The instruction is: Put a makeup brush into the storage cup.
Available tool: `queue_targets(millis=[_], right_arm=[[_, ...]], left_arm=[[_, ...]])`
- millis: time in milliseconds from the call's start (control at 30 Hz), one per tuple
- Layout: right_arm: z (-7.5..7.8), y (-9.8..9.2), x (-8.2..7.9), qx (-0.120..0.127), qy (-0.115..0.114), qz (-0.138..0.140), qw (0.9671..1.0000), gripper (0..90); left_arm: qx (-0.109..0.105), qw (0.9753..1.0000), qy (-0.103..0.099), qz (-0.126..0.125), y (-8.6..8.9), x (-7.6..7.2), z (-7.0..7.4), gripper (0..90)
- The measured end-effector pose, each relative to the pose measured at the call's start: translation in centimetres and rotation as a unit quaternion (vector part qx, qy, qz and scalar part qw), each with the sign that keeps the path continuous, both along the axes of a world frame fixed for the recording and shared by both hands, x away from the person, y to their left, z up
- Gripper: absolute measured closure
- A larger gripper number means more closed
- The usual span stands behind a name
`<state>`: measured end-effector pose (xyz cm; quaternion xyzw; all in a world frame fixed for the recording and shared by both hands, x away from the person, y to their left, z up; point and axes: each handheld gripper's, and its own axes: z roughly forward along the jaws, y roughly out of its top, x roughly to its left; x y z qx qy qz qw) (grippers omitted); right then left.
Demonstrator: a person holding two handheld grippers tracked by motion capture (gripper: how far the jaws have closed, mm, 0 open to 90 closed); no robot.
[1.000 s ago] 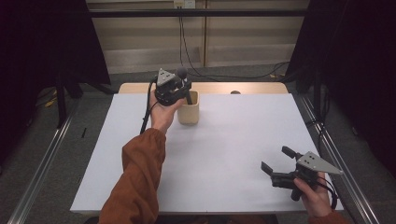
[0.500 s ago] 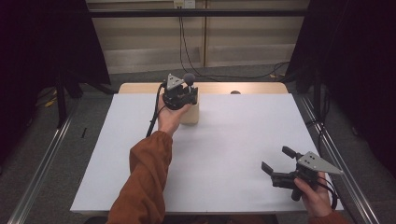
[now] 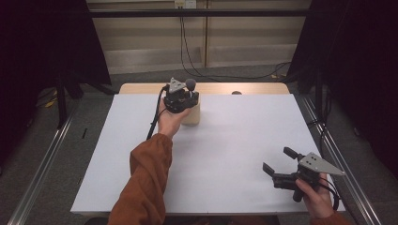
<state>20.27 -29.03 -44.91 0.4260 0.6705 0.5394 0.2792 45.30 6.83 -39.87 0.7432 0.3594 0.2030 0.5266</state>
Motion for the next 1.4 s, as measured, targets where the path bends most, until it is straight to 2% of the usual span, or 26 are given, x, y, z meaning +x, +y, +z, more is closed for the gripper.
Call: queue_targets(millis=[100, 167, 200, 300, 367, 400, 600, 767, 933, 1067, 1333, 1400], right_arm=[[0.0, 0.0, 0.0, -0.003, -0.002, 0.002, 1.0, 0.8], [0.0, 0.0, 0.0, -0.004, -0.001, 0.004, 1.0, 0.8], [0.0, 0.0, 0.0, -0.005, 0.0, 0.004, 1.0, 0.8], [0.0, 0.0, 0.0, -0.004, -0.001, 0.005, 1.0, 0.8], [0.0, 0.0, 0.0, -0.005, -0.001, 0.005, 1.0, 0.8], [0.0, 0.0, 0.0, -0.004, 0.0, 0.005, 1.0, 0.8], [-0.1, 0.0, 0.0, -0.005, 0.0, 0.006, 1.0, 0.8], [-0.2, -0.1, 0.1, -0.005, 0.001, 0.004, 1.0, 0.8], [-0.3, -0.3, 0.2, -0.002, 0.003, 0.003, 1.0, 0.8], [-0.3, -0.4, 0.3, -0.002, 0.004, 0.002, 1.0, 0.8], [-0.4, -0.2, 0.4, -0.006, 0.006, 0.005, 1.0, 0.8], [-0.4, -0.2, 0.4, -0.005, 0.005, 0.005, 1.0, 0.8]], left_arm=[[0.006, 0.9999, 0.006, -0.007, 0.0, 0.0, 0.0, 68.8], [0.003, 0.9999, 0.012, -0.003, 0.0, 0.0, -0.1, 65.8], [0.008, 0.9999, 0.013, -0.004, 0.1, 0.0, -0.1, 64.2], [-0.003, 0.9999, 0.015, -0.005, 0.1, -0.1, 0.0, 61.1], [0.0, 1.0, 0.008, 0.0, 0.1, -0.3, 0.3, 52.6], [0.002, 1.0, 0.003, 0.002, 0.1, -0.3, 0.4, 51.1], [0.0, 0.9996, -0.002, 0.028, 1.0, -0.2, 0.6, 32.3], [-0.014, 0.9993, -0.003, 0.034, 1.7, -0.1, 0.8, 21.8], [-0.017, 0.9987, 0.002, 0.048, 2.6, 0.0, 0.7, 9.4], [-0.019, 0.998, 0.009, 0.059, 3.4, 0.1, 0.4, 5.0], [-0.027, 0.9984, 0.004, 0.049, 4.6, -0.6, 0.7, 2.6], [-0.031, 0.9985, -0.002, 0.046, 4.9, -0.9, 1.0, 2.1]])
